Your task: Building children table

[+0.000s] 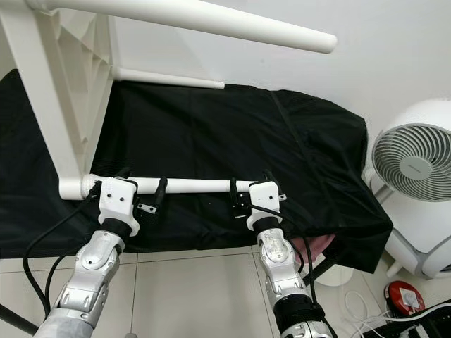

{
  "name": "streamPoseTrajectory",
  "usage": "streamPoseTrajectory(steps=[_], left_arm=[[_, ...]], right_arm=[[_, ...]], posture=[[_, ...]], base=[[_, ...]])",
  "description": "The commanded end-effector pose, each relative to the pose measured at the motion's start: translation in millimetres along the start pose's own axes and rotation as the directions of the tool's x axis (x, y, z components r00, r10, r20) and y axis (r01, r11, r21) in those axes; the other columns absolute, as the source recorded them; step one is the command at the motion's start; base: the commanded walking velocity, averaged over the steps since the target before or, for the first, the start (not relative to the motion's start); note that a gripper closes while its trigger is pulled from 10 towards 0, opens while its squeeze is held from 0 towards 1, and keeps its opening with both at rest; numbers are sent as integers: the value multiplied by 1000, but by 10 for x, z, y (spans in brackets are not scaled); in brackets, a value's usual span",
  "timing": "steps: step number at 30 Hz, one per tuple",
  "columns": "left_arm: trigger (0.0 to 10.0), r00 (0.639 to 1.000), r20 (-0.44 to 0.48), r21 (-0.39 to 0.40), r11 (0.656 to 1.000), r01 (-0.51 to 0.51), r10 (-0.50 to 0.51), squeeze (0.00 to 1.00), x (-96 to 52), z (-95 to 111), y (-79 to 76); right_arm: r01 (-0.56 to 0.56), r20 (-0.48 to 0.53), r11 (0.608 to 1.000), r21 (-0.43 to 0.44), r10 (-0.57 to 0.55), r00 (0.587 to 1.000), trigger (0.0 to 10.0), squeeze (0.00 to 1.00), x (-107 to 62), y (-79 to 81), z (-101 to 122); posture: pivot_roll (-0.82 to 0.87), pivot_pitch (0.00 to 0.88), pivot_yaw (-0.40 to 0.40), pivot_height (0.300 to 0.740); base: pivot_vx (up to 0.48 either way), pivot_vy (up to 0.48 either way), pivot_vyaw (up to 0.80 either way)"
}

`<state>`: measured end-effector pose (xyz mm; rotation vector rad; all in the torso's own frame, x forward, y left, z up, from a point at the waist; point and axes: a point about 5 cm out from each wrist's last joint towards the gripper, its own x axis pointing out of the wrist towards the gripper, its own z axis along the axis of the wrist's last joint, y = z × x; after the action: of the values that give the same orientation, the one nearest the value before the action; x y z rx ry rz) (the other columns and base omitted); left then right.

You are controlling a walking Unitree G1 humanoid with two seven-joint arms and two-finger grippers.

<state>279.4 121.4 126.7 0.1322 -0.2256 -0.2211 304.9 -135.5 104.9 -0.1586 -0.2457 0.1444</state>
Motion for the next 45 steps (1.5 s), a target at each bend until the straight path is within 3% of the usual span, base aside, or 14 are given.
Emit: streamPoseTrajectory(steps=[1,12,26,45], left_arm=[[10000,1000,16,14,1000,21,-21,0,8,23,-39],[10000,999,18,20,999,34,-35,0,8,26,-51],[10000,998,33,20,999,46,-47,0,24,41,-51],[10000,998,28,5,998,62,-62,0,37,26,-30]], right_arm=[[18,-8,1000,-2,-18,1000,10000,0,-2,-59,-21],[24,-10,1000,-17,-24,1000,10000,0,-1,-63,-23],[19,-3,1000,-17,-19,1000,10000,0,32,-50,-12],[26,12,1000,0,-26,1000,10000,0,37,-67,-2]], posture=[[19,0,-103,740],[19,0,-100,740],[24,0,-99,740],[24,0,-98,740]], base=[[0,0,0],[0,0,0],[0,0,769],[0,0,0]])
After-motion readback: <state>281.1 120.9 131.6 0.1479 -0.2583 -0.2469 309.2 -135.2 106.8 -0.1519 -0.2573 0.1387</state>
